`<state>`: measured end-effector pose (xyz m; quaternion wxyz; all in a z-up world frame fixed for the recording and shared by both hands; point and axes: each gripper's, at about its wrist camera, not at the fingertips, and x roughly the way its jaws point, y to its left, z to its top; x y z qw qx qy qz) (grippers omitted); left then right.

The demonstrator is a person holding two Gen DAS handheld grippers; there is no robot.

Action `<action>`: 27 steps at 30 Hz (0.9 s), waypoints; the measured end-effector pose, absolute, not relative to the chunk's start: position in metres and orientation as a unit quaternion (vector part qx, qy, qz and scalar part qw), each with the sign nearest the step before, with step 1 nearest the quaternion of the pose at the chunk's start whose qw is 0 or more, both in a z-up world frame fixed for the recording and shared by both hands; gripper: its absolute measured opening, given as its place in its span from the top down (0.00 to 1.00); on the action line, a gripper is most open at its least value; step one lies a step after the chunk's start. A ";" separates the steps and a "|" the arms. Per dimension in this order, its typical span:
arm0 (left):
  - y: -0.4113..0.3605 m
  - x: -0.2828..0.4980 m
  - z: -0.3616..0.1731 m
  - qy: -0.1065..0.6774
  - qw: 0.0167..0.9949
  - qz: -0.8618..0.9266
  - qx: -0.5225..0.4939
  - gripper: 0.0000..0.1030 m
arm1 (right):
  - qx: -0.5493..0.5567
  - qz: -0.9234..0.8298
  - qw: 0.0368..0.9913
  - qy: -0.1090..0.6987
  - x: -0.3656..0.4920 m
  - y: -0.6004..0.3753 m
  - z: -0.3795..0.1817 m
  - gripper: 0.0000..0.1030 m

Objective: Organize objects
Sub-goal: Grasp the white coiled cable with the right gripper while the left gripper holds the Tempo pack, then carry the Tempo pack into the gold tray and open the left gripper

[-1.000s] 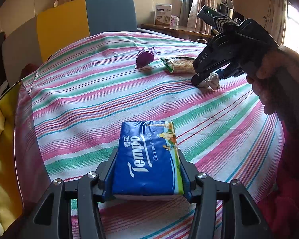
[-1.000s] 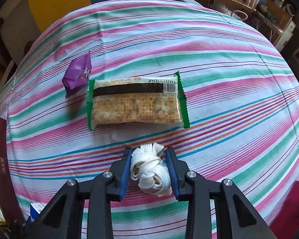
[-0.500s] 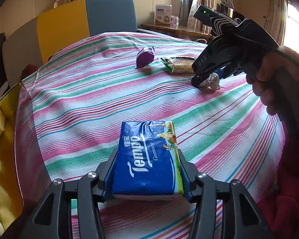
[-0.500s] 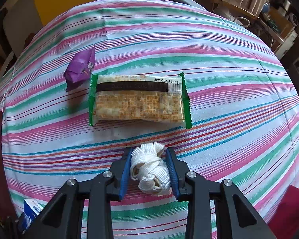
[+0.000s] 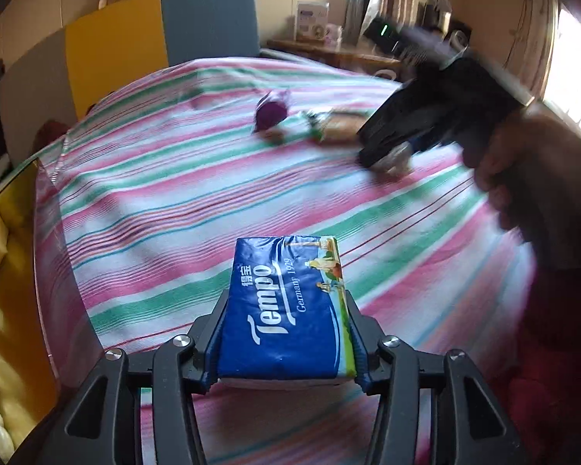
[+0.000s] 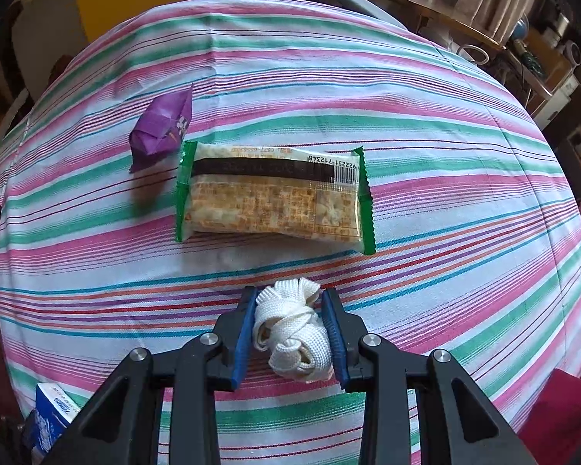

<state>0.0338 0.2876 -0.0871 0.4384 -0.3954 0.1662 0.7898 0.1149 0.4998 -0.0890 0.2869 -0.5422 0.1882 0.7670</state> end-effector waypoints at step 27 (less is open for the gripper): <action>0.137 -0.157 -0.052 -0.099 0.239 0.820 -0.511 0.49 | -0.546 0.769 0.291 0.161 0.080 0.473 -0.101 0.67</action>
